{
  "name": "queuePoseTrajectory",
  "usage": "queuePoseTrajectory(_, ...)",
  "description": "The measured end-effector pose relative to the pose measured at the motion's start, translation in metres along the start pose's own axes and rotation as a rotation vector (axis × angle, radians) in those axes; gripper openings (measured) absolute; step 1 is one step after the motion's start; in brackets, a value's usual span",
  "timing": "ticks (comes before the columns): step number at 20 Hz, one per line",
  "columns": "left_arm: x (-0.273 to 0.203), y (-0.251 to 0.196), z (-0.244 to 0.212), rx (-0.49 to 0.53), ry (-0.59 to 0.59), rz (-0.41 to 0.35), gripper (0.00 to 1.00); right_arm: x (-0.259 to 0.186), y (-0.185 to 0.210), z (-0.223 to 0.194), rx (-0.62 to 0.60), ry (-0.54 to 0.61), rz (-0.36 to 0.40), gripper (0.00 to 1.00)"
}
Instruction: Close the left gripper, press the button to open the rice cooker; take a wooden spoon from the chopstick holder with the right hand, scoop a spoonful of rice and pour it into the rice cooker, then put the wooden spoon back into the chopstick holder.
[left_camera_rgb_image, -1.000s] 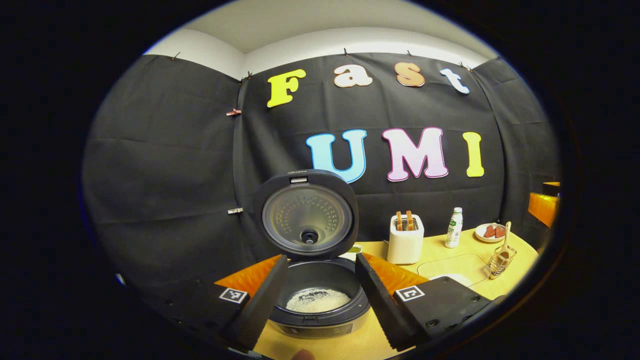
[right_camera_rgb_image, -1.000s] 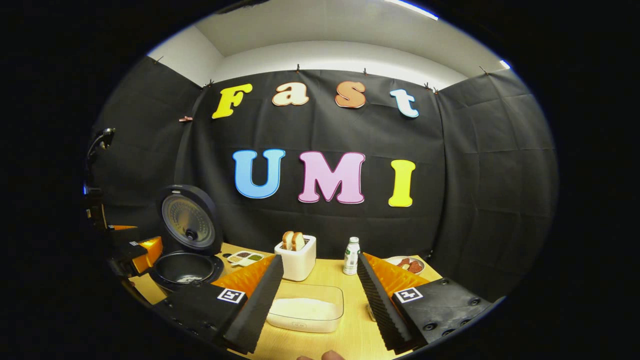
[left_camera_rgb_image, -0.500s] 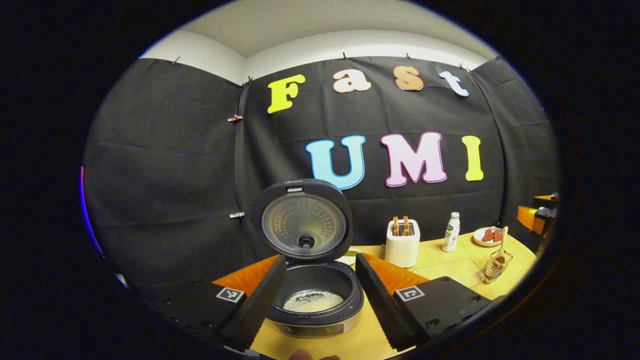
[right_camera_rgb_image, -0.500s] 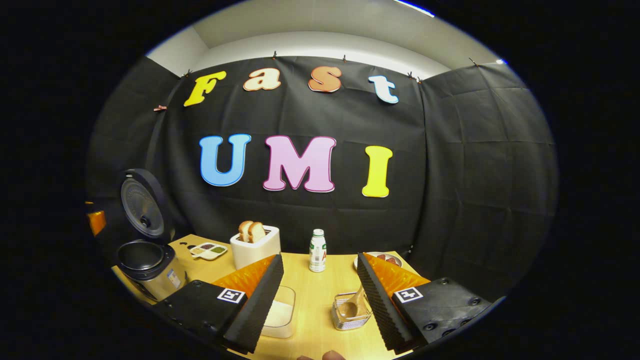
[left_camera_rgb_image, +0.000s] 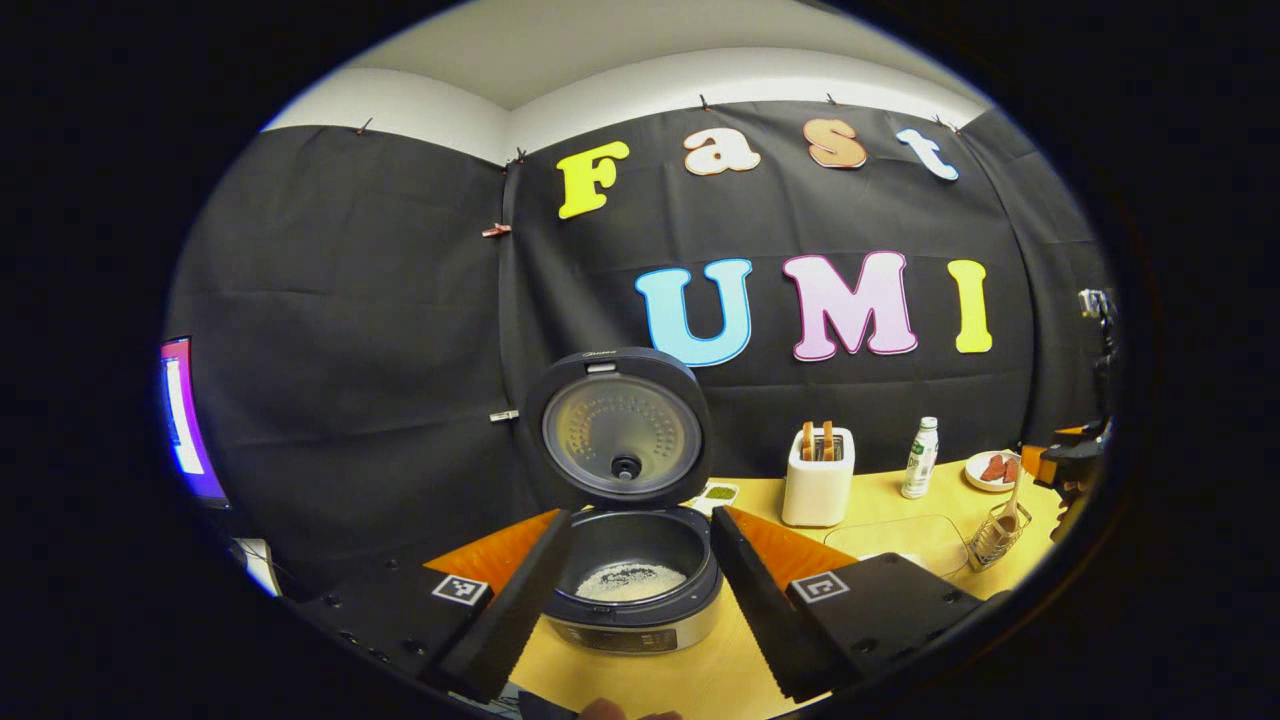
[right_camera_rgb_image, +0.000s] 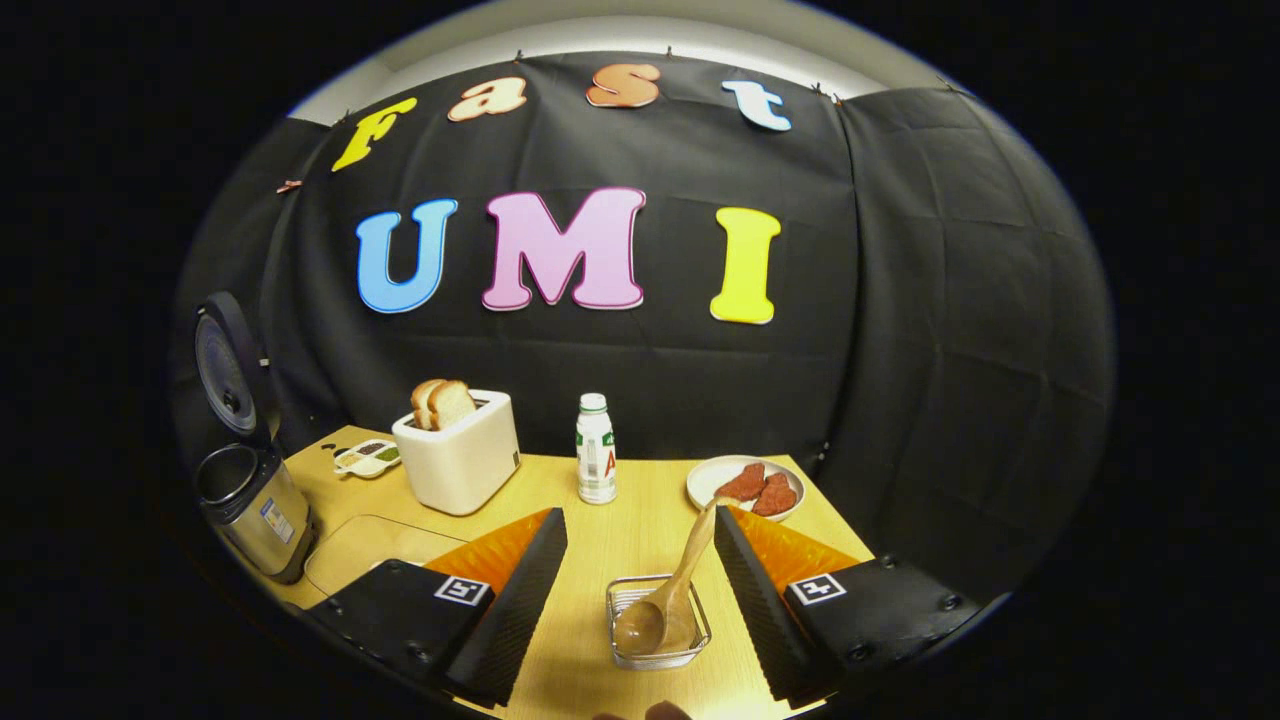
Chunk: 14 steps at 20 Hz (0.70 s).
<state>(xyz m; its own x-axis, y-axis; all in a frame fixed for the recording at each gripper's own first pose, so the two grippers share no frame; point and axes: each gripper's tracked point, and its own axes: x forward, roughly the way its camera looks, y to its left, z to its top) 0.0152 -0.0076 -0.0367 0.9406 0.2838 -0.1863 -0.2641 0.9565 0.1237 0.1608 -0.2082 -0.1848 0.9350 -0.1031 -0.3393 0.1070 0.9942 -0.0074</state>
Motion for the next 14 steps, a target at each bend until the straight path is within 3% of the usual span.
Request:
queuePoseTrajectory(8, -0.022, -0.007, -0.01, 0.004, 0.047, 0.05, 0.94, 0.057, -0.023, -0.052, 0.09, 0.16, 0.028, 0.92)
queuePoseTrajectory(14, -0.035, -0.005, -0.012, 0.017, 0.066, 0.061, 0.97, 0.09, -0.032, -0.066, 0.141, 0.215, 0.03, 0.9)
